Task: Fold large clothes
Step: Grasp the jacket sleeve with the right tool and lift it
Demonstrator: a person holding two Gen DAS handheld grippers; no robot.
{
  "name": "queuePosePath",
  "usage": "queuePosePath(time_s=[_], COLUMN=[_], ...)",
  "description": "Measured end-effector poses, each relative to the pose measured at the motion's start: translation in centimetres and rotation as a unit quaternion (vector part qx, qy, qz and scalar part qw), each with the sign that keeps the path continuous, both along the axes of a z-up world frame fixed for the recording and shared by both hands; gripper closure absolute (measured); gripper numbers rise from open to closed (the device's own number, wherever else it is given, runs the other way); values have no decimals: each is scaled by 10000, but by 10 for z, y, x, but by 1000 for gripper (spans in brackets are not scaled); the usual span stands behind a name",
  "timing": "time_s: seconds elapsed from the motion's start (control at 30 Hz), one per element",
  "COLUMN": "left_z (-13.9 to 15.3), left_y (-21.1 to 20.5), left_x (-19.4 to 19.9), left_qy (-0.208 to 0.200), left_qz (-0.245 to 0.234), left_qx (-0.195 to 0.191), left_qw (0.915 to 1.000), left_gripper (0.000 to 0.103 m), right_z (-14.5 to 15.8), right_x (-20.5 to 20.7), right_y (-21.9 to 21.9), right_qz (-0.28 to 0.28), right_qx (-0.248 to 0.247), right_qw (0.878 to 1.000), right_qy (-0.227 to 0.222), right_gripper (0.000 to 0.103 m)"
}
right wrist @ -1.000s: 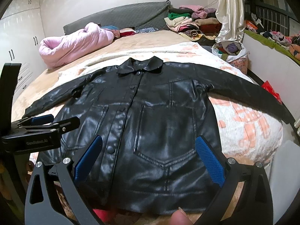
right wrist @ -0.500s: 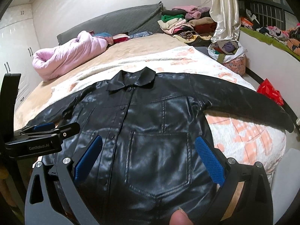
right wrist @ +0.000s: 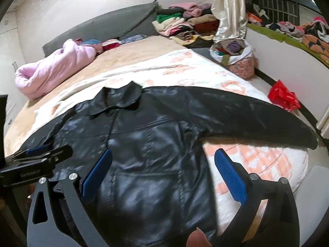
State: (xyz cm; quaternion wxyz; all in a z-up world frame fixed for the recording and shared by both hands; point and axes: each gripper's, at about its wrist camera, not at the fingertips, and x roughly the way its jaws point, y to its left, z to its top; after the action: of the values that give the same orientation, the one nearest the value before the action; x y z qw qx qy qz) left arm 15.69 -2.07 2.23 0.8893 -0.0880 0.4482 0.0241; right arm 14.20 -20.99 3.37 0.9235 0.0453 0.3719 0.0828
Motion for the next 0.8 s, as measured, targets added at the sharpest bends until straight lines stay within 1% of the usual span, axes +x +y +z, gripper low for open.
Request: queuePosePath(time_s=[0.2,0.47,0.53,0.63,0.7,0.8], left_z=[-10,-23,-25,-29,-31,-36], left_y=[-10,-23,-25,-25,-25,-27], left_x=[24,54,61,70,76,87], left_qy=[131,229,235,209,180,236], left_qz=[-162,-264,-248,-221,-219,-214], left_qx=[-70,-4,-24,-190,-218,-204], left_qw=[9998,9994,9994,9994,9994,9993], left_gripper=[9,9,9,9,9,9], right_z=[-9,-29,-35,-47,-57,-70], right_x=[25,50,56,64,70,76], right_y=[-26,-79,-99,-129,-154,-182], right_qz=[-475,-1201,-1482,-1897,-2202,-2624], right_qx=[0,173,237,394,609,760], right_qw=[9989,9924,9884,9803,9724,9603], right_qy=[34,195,239,372,476,564], right_gripper=[4,4,4,4,4,4])
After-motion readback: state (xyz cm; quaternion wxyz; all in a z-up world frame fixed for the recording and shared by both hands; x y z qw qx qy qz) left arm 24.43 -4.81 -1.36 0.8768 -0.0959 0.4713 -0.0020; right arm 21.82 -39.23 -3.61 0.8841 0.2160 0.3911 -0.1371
